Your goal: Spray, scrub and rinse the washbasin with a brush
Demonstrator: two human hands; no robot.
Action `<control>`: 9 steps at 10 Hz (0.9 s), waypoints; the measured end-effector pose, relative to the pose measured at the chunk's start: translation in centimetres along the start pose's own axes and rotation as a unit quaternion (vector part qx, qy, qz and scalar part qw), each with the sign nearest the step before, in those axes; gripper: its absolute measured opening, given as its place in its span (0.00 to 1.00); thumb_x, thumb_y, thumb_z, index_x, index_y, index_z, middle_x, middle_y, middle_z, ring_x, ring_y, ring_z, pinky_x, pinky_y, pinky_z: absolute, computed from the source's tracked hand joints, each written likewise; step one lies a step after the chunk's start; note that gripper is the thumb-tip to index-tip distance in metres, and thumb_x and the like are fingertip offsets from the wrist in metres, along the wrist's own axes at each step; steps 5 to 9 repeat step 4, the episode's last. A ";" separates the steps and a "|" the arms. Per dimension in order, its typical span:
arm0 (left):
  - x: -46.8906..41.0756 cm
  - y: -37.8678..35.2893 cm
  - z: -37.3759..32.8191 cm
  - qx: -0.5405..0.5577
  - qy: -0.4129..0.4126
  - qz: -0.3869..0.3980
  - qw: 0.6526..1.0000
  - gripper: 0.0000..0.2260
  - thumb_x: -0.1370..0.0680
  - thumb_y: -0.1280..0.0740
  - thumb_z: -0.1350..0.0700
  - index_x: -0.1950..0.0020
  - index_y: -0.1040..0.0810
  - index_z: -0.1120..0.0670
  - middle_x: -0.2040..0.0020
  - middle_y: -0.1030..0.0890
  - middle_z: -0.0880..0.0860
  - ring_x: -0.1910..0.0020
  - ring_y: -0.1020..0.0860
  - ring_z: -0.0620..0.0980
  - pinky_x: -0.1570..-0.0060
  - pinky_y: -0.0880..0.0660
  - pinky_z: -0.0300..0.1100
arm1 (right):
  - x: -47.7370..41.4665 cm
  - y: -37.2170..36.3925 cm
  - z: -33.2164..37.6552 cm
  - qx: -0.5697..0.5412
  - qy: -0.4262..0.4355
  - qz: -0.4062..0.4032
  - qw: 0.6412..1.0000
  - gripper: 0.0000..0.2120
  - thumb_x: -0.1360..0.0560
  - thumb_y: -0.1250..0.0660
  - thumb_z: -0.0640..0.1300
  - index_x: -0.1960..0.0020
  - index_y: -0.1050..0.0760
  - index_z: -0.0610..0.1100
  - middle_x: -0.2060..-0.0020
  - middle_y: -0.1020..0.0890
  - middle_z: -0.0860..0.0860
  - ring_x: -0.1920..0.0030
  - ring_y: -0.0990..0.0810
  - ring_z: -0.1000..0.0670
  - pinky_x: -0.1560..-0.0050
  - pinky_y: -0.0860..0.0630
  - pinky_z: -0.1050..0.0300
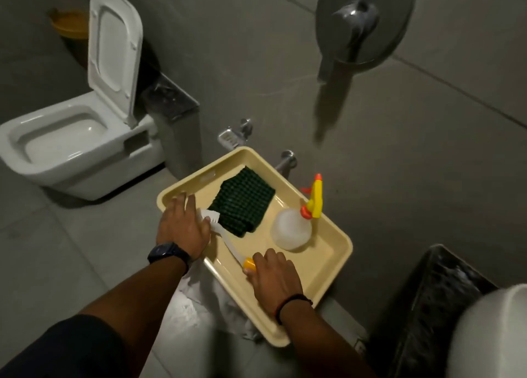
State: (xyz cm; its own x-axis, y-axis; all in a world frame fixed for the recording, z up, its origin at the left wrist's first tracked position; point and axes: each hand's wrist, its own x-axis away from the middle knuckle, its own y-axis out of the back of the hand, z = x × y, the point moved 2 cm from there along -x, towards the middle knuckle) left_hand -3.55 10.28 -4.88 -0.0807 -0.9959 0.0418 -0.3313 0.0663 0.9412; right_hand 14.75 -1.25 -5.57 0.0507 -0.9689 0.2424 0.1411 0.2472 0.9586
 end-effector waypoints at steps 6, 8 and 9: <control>-0.8 -1.8 -0.1 -0.042 -0.059 0.018 0.997 0.32 0.25 0.45 0.38 0.27 0.41 0.56 0.27 0.36 0.59 0.28 0.39 0.60 0.30 0.41 0.55 | -1.4 -2.0 -0.1 -0.050 -0.016 0.010 0.999 0.24 0.25 0.46 0.61 0.36 0.34 0.46 0.43 0.26 0.45 0.45 0.28 0.43 0.48 0.30 0.48; -0.8 -1.8 -0.1 -0.042 -0.059 0.018 0.997 0.32 0.25 0.45 0.38 0.27 0.41 0.56 0.27 0.36 0.59 0.28 0.39 0.60 0.30 0.41 0.55 | -1.4 -2.0 -0.1 -0.050 -0.016 0.010 0.999 0.24 0.25 0.46 0.61 0.36 0.34 0.46 0.43 0.26 0.45 0.45 0.28 0.43 0.48 0.30 0.48; -0.8 -1.8 -0.1 -0.042 -0.059 0.018 0.997 0.32 0.25 0.45 0.38 0.27 0.41 0.56 0.27 0.36 0.59 0.28 0.39 0.60 0.30 0.41 0.55 | -1.4 -2.0 -0.1 -0.050 -0.016 0.010 0.999 0.24 0.25 0.46 0.61 0.36 0.34 0.46 0.43 0.26 0.45 0.45 0.28 0.43 0.48 0.30 0.48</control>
